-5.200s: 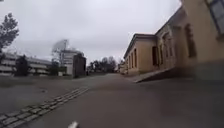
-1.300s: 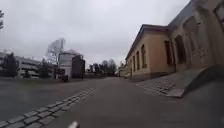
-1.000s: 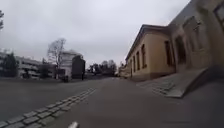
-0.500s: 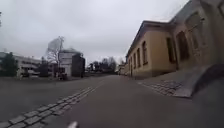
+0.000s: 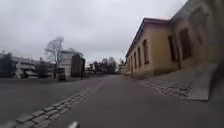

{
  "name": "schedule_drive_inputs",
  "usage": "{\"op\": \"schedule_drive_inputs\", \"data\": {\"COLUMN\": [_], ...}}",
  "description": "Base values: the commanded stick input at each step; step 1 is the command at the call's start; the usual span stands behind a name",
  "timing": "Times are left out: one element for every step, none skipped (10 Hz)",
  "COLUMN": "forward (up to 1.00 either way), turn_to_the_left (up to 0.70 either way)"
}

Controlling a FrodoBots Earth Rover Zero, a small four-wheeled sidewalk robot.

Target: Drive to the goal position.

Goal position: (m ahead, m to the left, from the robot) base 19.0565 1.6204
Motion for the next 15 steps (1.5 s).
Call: {"op": "schedule_drive_inputs", "data": {"forward": [1.0,1.0,1.0,1.0,1.0,1.0,1.0,1.0,1.0,1.0,1.0,1.0,1.0,1.0,1.0], "turn_to_the_left": [0.0,0.0,0.0,0.0,0.0,0.0,0.0,0.0,0.0,0.0,0.0,0.0,0.0,0.0,0.0]}}
